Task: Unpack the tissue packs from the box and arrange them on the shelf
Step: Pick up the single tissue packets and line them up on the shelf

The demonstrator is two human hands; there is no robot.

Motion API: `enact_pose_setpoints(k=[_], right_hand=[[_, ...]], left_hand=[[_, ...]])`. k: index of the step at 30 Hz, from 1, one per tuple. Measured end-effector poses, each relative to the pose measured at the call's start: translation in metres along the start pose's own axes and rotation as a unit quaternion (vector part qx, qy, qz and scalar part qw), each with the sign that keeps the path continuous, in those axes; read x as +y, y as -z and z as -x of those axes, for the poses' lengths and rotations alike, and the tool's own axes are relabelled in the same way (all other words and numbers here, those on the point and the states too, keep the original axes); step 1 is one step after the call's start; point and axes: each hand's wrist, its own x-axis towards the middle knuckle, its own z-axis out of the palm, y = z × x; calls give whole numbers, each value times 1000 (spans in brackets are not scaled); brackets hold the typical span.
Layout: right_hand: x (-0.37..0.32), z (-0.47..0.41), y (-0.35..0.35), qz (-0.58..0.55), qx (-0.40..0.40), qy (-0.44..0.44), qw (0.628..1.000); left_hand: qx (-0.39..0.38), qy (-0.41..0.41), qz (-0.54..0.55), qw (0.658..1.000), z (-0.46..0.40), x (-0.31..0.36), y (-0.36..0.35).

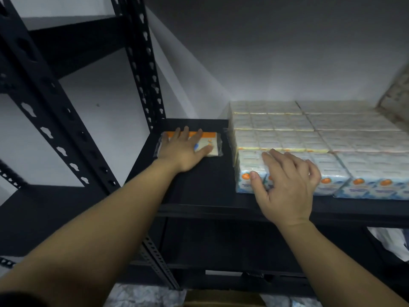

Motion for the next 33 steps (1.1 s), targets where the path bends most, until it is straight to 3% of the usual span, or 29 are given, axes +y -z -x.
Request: enact_pose_setpoints(k=[14, 20, 24, 33], right_hand=[[-1, -2, 1, 2, -28, -8, 1000], [0, -2, 0, 5, -29, -5, 1000], [-1, -2, 0, 3, -25, -7, 1000], [-1, -2, -1, 8, -22, -6, 1000]], left_hand=[[-12, -34, 12, 999, -77, -18, 14], [43, -19, -7, 999, -62, -5, 20], [-2, 5, 46, 999, -34, 11, 11], [-29, 2, 50, 998, -24, 13, 11]])
